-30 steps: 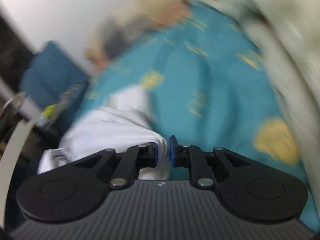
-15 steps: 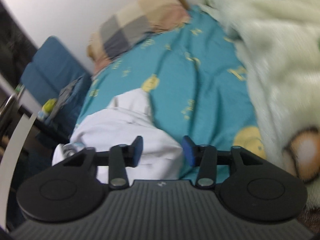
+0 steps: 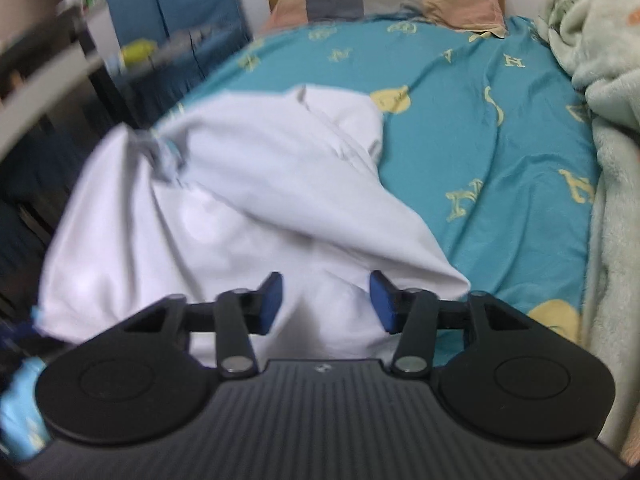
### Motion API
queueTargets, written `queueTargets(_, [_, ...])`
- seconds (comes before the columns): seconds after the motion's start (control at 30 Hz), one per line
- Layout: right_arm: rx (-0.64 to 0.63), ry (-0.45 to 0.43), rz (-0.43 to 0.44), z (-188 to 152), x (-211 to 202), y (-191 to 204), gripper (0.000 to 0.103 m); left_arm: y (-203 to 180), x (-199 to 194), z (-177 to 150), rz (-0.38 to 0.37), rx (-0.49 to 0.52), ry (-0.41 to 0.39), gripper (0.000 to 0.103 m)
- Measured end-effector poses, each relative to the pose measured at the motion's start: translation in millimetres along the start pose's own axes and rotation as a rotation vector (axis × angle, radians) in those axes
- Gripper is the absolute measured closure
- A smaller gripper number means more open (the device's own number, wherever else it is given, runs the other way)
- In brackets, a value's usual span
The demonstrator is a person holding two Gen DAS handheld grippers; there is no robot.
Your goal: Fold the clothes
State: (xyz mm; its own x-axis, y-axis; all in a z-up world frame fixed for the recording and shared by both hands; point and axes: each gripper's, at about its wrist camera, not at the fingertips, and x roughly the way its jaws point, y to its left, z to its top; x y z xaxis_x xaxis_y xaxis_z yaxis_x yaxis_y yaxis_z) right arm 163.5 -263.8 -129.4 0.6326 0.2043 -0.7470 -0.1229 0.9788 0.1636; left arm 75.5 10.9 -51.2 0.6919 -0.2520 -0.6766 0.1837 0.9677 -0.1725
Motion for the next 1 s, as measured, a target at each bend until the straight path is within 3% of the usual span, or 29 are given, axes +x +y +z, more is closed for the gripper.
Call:
queueTargets(0.17, [0.048, 0.017, -0.032, -14, -20, -13, 0.082, 2, -4, 1, -0.026, -0.028, 0.006, 0.087])
queueTargets(0.33, [0.088, 0.116, -0.066, -32, -25, -26, 0.082, 3, -8, -1, -0.031, -0.026, 0.025, 0.086])
queueTargets(0.5, [0.115, 0.069, -0.081, -36, -44, -25, 0.079, 0, -20, -7, -0.035, 0.009, 0.018, 0.082])
queueTargets(0.8, [-0.079, 0.011, -0.21, -35, -37, 10, 0.078, -17, -29, -10, 0.048, 0.124, -0.033, 0.06])
queueTargets(1.0, [-0.222, -0.022, -0.18, -34, -34, 29, 0.078, -39, -16, -16, 0.095, 0.27, -0.018, 0.058])
